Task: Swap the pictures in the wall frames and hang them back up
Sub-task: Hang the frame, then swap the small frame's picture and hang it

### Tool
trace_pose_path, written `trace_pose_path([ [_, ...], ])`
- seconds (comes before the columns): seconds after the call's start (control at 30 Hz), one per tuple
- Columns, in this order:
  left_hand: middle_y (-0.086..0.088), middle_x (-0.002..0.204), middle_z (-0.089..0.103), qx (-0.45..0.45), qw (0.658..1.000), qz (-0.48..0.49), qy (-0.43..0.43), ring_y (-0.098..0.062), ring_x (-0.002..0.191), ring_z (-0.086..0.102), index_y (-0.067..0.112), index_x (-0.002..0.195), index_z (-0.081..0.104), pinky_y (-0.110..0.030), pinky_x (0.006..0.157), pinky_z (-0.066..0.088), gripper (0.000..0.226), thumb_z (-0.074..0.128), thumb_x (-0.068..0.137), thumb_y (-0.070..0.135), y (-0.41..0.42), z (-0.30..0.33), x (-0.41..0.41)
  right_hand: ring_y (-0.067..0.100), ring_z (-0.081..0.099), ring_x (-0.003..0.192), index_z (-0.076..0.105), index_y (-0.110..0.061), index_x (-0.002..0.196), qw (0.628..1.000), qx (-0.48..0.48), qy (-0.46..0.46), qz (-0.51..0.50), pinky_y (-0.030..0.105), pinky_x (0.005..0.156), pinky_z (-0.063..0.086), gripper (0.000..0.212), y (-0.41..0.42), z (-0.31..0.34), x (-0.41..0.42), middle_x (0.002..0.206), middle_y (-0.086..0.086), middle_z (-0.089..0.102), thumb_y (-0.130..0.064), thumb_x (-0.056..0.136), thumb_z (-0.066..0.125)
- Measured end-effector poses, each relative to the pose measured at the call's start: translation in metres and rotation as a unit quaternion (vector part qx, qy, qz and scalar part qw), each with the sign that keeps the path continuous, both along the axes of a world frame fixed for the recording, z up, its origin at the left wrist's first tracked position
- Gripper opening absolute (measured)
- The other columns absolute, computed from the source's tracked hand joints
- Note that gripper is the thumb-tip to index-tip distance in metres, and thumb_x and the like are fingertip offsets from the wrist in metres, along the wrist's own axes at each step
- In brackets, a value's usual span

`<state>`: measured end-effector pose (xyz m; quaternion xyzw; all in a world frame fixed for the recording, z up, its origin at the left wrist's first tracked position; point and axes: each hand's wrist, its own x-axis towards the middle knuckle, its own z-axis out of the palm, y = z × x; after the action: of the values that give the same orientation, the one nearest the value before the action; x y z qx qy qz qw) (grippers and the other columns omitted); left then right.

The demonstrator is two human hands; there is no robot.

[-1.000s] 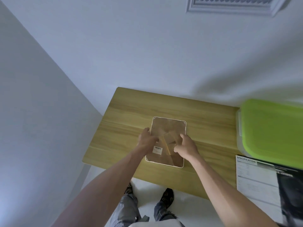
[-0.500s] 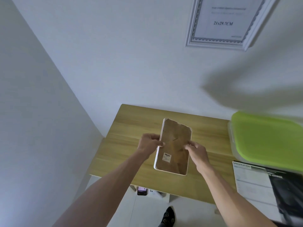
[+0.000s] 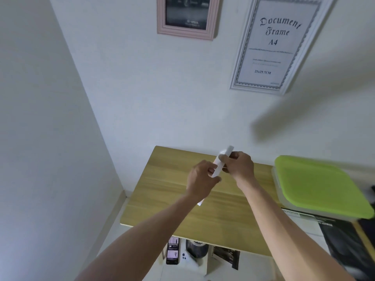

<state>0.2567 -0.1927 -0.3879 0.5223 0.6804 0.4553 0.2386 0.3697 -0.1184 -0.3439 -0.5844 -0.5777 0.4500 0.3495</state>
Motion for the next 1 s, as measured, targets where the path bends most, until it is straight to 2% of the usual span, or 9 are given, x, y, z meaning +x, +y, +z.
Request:
trace_pose_path([
  [0.1, 0.012, 0.092, 0.065, 0.02, 0.998, -0.052, 0.011, -0.007, 0.079, 0.06, 0.021, 0.106, 0.072, -0.037, 0.077, 0.054, 0.042, 0.086, 0.067, 0.027, -0.008, 0.006, 0.004, 0.026, 0.072, 0.077, 0.071, -0.011, 0.087, 0.999, 0.028, -0.013, -0.026, 0.046, 0.076, 0.06, 0.012, -0.01, 0.014, 0.007, 0.082, 0.003, 0.074, -0.016, 0.079, 0.064],
  [0.27, -0.003, 0.124, 0.056, 0.045, 0.994, -0.075, 0.059, -0.019, 0.117, 0.052, 0.018, 0.133, 0.058, -0.034, 0.103, 0.044, 0.063, 0.082, 0.076, 0.03, -0.008, 0.028, -0.012, 0.007, 0.066, 0.086, 0.066, -0.021, 0.11, 0.995, 0.092, 0.025, -0.031, 0.025, 0.067, 0.047, 0.027, -0.017, 0.047, 0.032, 0.097, -0.007, 0.071, -0.014, 0.084, 0.067],
  [0.37, -0.006, 0.137, 0.043, 0.002, 0.997, -0.017, 0.08, -0.021, 0.13, 0.038, 0.016, 0.148, 0.038, -0.032, 0.109, 0.033, 0.073, 0.072, 0.086, 0.034, 0.003, 0.055, -0.031, 0.012, 0.067, 0.096, 0.065, -0.024, 0.109, 0.991, 0.113, 0.065, -0.019, 0.031, 0.077, 0.052, 0.026, -0.014, 0.069, 0.053, 0.102, -0.005, 0.072, -0.015, 0.085, 0.067],
  [0.43, -0.006, 0.139, 0.042, -0.017, 0.997, 0.008, 0.078, -0.023, 0.128, 0.043, 0.018, 0.15, 0.032, -0.037, 0.108, 0.037, 0.075, 0.068, 0.088, 0.039, 0.014, 0.073, -0.04, 0.018, 0.068, 0.098, 0.065, -0.025, 0.107, 0.988, 0.121, 0.089, -0.018, 0.038, 0.082, 0.055, 0.023, -0.009, 0.082, 0.067, 0.106, 0.0, 0.071, -0.015, 0.087, 0.066],
  [0.5, -0.002, 0.133, 0.049, -0.017, 0.999, 0.002, 0.042, -0.02, 0.117, 0.055, 0.021, 0.146, 0.039, -0.034, 0.1, 0.045, 0.068, 0.069, 0.088, 0.041, 0.023, 0.091, -0.042, 0.021, 0.068, 0.097, 0.067, -0.027, 0.104, 0.983, 0.138, 0.122, -0.022, 0.045, 0.087, 0.057, 0.02, -0.004, 0.096, 0.081, 0.104, 0.001, 0.072, -0.016, 0.087, 0.069],
  [0.6, 0.005, 0.114, 0.067, 0.034, 0.998, -0.045, 0.004, -0.01, 0.092, 0.067, 0.025, 0.125, 0.063, -0.02, 0.078, 0.047, 0.037, 0.069, 0.089, 0.033, 0.035, 0.121, -0.031, 0.022, 0.066, 0.092, 0.067, -0.028, 0.103, 0.974, 0.157, 0.16, -0.02, 0.046, 0.086, 0.054, 0.019, 0.004, 0.118, 0.101, 0.098, 0.0, 0.072, -0.014, 0.089, 0.069],
  [0.73, 0.011, 0.085, 0.072, 0.093, 0.993, -0.076, 0.005, -0.003, 0.075, 0.065, 0.022, 0.101, 0.074, -0.022, 0.072, 0.051, 0.014, 0.066, 0.09, 0.026, 0.049, 0.16, -0.003, 0.017, 0.066, 0.095, 0.067, -0.038, 0.104, 0.964, 0.209, 0.164, -0.019, 0.043, 0.088, 0.054, 0.02, 0.017, 0.147, 0.131, 0.101, -0.002, 0.072, -0.021, 0.093, 0.067],
  [0.87, 0.006, 0.083, 0.074, 0.101, 0.991, -0.08, -0.027, -0.016, 0.075, 0.071, 0.019, 0.096, 0.074, -0.042, 0.081, 0.059, 0.014, 0.073, 0.085, 0.027, 0.079, 0.189, 0.031, 0.004, 0.064, 0.094, 0.053, -0.045, 0.132, 0.955, 0.295, 0.028, -0.004, 0.021, 0.073, 0.047, 0.034, 0.039, 0.177, 0.165, 0.103, -0.011, 0.068, -0.035, 0.1, 0.055],
  [1.0, 0.008, 0.081, 0.073, 0.133, 0.988, -0.078, 0.002, -0.014, 0.078, 0.07, 0.021, 0.093, 0.074, -0.043, 0.081, 0.059, 0.012, 0.073, 0.084, 0.029, 0.125, 0.217, 0.067, 0.016, 0.065, 0.089, 0.032, -0.052, 0.147, 0.947, 0.309, -0.089, 0.013, 0.027, 0.071, 0.049, 0.057, 0.084, 0.202, 0.211, 0.103, -0.006, 0.066, -0.035, 0.098, 0.055],
])
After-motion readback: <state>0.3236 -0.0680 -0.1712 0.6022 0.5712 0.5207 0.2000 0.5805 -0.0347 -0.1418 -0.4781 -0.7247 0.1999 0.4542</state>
